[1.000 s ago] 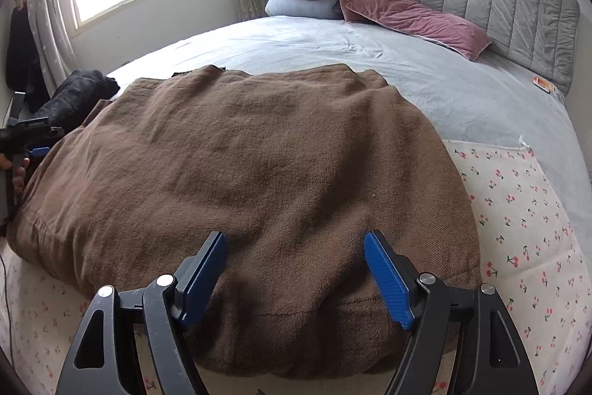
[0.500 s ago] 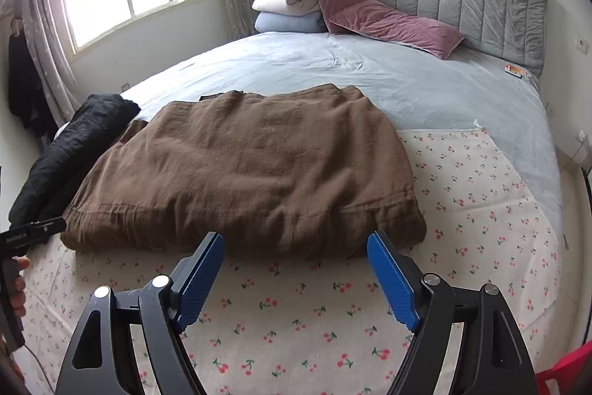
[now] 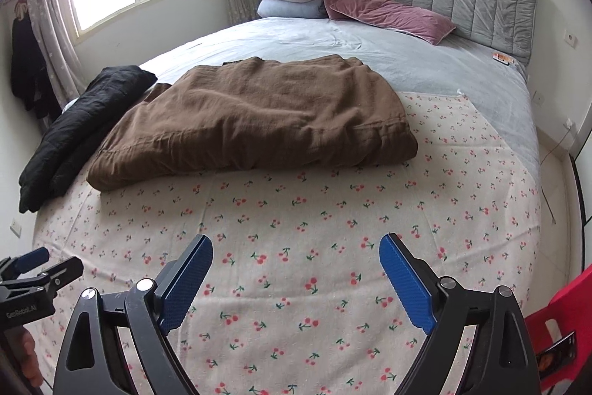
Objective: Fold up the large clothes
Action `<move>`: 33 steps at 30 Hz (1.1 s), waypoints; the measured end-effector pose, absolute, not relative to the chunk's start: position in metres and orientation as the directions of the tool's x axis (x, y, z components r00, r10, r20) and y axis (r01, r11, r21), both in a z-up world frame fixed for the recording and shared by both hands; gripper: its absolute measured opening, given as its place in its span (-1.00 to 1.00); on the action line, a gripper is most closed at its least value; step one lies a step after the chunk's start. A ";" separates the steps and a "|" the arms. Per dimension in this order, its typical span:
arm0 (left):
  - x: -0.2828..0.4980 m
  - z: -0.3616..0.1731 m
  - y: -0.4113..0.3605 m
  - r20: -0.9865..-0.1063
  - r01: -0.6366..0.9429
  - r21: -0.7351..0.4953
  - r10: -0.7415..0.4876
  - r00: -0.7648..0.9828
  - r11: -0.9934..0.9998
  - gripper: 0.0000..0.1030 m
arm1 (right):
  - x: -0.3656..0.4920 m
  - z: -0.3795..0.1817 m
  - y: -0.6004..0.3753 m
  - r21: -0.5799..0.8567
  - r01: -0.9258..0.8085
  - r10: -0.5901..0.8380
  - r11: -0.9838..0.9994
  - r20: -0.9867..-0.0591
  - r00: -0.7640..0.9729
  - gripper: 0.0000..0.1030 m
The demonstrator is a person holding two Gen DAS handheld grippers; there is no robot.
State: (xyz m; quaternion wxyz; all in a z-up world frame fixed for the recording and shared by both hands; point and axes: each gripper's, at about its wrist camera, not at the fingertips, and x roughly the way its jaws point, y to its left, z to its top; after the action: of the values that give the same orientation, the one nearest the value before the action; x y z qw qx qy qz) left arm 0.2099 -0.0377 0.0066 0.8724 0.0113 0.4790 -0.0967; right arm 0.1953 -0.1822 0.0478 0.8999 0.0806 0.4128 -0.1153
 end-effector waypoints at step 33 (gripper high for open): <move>0.195 -0.021 -0.062 -0.850 0.147 -0.074 -0.139 0.508 0.986 0.88 | 0.192 0.012 -0.150 0.014 0.248 -0.147 0.969 -0.772 0.618 0.80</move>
State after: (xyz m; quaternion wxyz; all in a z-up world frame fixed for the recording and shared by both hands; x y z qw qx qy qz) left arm 0.1953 -0.0623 -0.0206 0.8682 0.0039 0.4894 -0.0822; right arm 0.1917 -0.1504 0.0123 0.8975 0.0597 0.4228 -0.1100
